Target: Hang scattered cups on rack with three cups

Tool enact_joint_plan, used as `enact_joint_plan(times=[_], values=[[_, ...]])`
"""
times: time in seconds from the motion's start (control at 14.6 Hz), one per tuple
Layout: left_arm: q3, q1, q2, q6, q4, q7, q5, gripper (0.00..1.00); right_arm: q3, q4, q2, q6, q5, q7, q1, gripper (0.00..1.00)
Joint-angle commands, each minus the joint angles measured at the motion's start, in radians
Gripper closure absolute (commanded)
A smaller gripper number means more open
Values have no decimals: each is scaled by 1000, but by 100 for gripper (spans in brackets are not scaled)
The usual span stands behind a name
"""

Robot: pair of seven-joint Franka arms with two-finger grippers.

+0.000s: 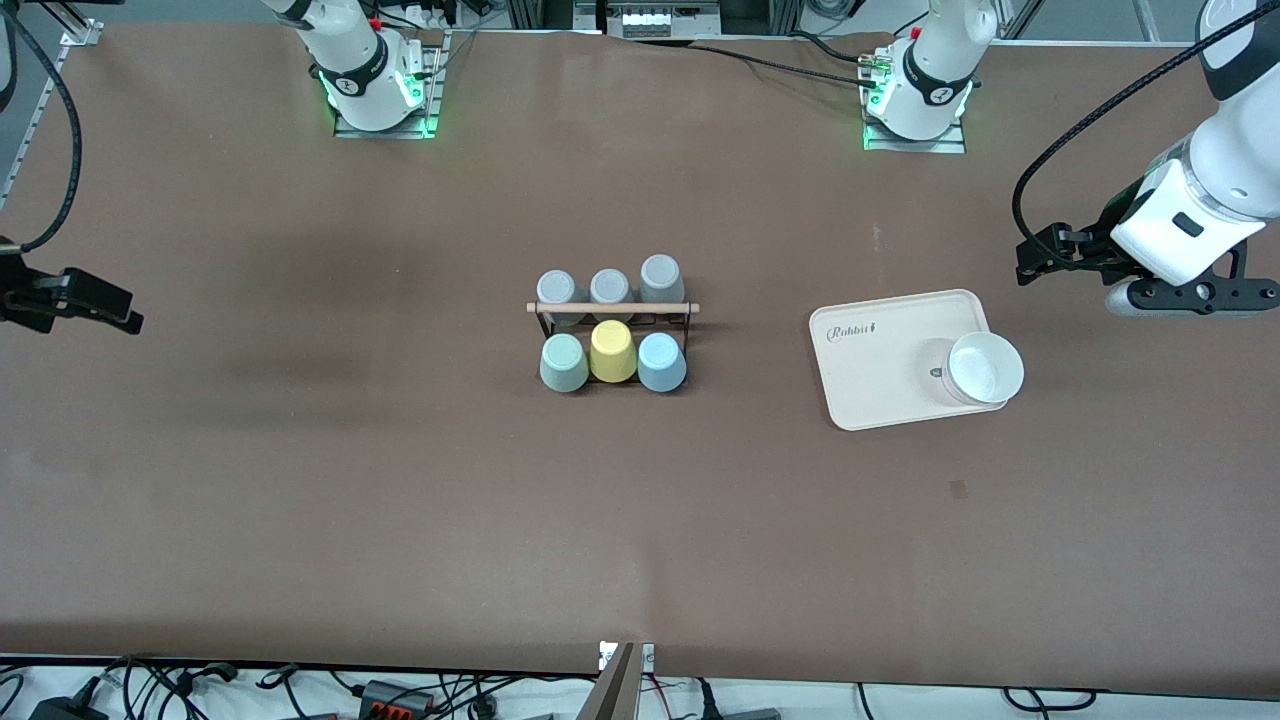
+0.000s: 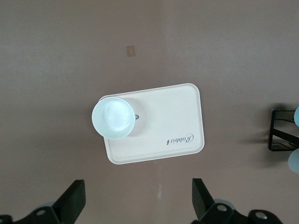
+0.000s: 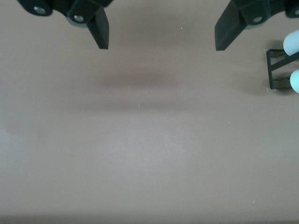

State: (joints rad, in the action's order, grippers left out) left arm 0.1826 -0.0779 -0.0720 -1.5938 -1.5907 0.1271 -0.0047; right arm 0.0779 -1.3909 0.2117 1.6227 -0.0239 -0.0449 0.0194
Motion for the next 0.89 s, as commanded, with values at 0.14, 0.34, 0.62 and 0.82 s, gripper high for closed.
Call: enact_joint_plan(times=[0.14, 0.34, 0.62, 0.82], values=[[-2, -3, 1, 15, 9, -27, -14, 0, -13, -270, -190, 83, 45, -3, 5, 0], [-2, -3, 1, 14, 9, -27, -14, 0, -13, -266, -187, 63, 30, -6, 2, 0], [-2, -3, 1, 14, 9, -27, -14, 0, -13, -257, -184, 51, 27, -4, 2, 0], [0, -3, 1, 14, 9, -27, -14, 0, -15, -257, -195, 49, 28, -6, 5, 0]])
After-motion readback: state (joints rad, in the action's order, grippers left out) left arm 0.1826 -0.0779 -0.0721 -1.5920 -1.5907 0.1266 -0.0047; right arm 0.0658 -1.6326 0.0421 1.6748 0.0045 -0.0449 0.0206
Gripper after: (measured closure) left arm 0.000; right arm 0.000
